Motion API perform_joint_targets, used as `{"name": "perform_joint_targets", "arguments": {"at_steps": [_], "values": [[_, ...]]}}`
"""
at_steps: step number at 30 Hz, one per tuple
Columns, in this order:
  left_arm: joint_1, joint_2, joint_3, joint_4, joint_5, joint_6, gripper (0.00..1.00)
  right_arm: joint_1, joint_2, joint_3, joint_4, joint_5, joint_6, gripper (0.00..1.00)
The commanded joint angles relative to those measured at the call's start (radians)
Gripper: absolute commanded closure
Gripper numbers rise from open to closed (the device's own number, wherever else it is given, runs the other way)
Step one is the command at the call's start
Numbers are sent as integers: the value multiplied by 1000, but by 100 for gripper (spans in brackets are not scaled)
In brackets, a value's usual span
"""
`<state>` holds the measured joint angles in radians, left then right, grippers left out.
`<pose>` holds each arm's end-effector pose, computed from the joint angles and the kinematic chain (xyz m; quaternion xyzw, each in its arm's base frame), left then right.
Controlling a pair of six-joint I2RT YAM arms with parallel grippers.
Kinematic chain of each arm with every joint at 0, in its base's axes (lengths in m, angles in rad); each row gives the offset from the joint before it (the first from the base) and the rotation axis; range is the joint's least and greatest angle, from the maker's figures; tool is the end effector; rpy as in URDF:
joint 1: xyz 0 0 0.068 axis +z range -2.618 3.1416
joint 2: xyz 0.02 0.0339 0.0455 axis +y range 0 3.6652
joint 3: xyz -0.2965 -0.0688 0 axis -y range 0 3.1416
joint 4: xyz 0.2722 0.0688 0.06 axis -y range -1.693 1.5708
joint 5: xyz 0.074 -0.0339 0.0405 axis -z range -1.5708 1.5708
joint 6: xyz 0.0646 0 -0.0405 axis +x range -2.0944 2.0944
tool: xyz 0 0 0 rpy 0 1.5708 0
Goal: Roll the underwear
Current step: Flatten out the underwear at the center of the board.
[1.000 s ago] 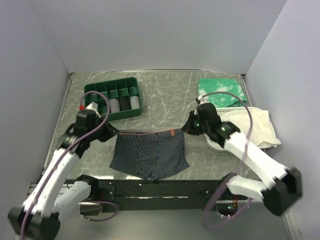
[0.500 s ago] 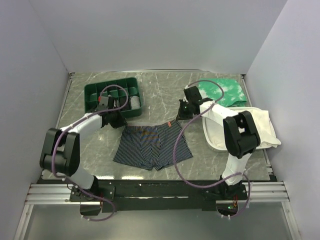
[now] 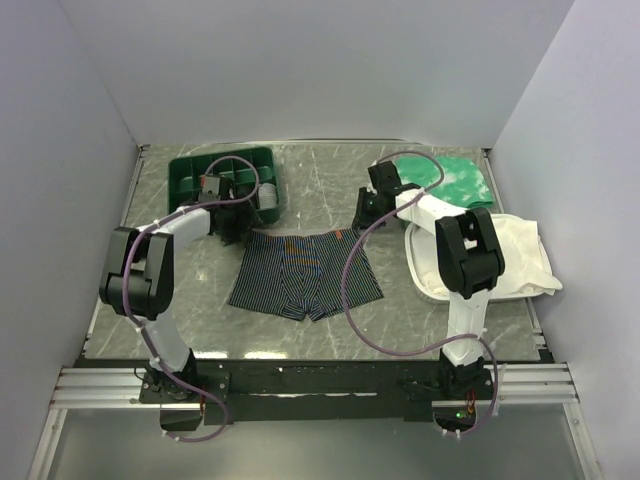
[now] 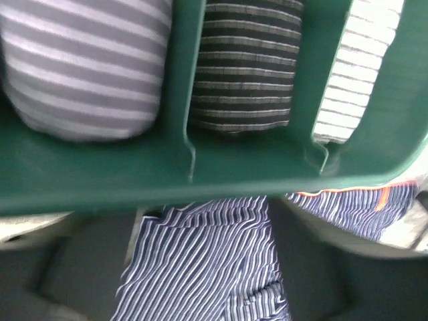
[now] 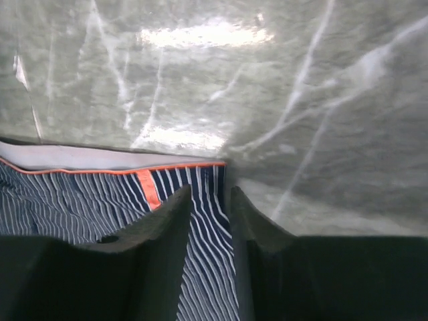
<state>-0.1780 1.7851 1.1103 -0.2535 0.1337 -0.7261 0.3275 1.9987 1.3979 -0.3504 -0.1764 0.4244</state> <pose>0.4077 -0.0821 0.1695 -0.2359 0.9171 -0.1946 0.2557 0.4522 0.1656 0.1669 0.0191 0.9489 0.1895 0.2517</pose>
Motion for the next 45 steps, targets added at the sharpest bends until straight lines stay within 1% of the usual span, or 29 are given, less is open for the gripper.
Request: {"name": "perform_joint_targets", "arguments": {"at_steps": [1,2,3,4,5,7,9,11,12,13,14,15,16,17,18,20,23,26,31,35,39,42,45], "values": [[14,-42,36,7,-54,40,9,-13,-82,32,-7,67,-18,58],[14,-79,34,2,-62,43,3,-15,-104,15,-6,75,-19,58],[14,-101,31,0,-69,48,1,-15,-154,1,1,80,-21,54],[15,-122,29,-1,-69,51,0,-15,-181,-16,11,74,-18,50],[15,-166,22,-3,-65,54,3,-15,-205,-48,16,66,-16,49],[15,-209,5,0,-36,54,3,-10,-274,-82,25,48,-6,49],[14,-262,-33,8,9,53,3,4,-311,-144,39,-21,4,50],[14,-305,-94,20,92,45,3,24,-343,-195,41,-79,10,53],[12,-320,-119,39,119,39,6,50,-356,-213,42,-96,17,61],[11,-334,-145,48,151,34,9,73,-363,-233,48,-107,17,65],[6,-355,-192,51,188,28,19,93,-371,-275,54,-112,17,68],[2,-365,-216,53,207,18,28,113,-383,-298,59,-104,23,77],[-5,-375,-240,65,219,13,35,152,-388,-318,67,-103,28,85],[-20,-404,-292,68,221,7,48,168,-394,-359,73,-101,34,97],[-31,-420,-318,75,218,-7,53,185,-400,-384,85,-109,54,100],[-55,-466,-401,108,216,-28,63,209,-410,-456,128,-124,77,100],[-99,-509,-486,135,193,-73,69,222,-420,-534,178,-156,117,100],[-121,-535,-568,166,153,-117,75,231,-425,-569,195,-166,125,100],[-130,-538,-647,172,84,-156,82,248,-413,-593,176,-163,122,100],[-138,-533,-682,123,32,-177,90,260,-402,-620,154,-153,123,100],[-159,-562,-737,103,12,-234,93,272,-408,-663,139,-143,132,100],[-189,-610,-783,80,15,-289,96,291,-426,-701,129,-146,143,100],[-230,-690,-819,14,0,-349,96,330,-460,-741,113,-140,166,100]]}}
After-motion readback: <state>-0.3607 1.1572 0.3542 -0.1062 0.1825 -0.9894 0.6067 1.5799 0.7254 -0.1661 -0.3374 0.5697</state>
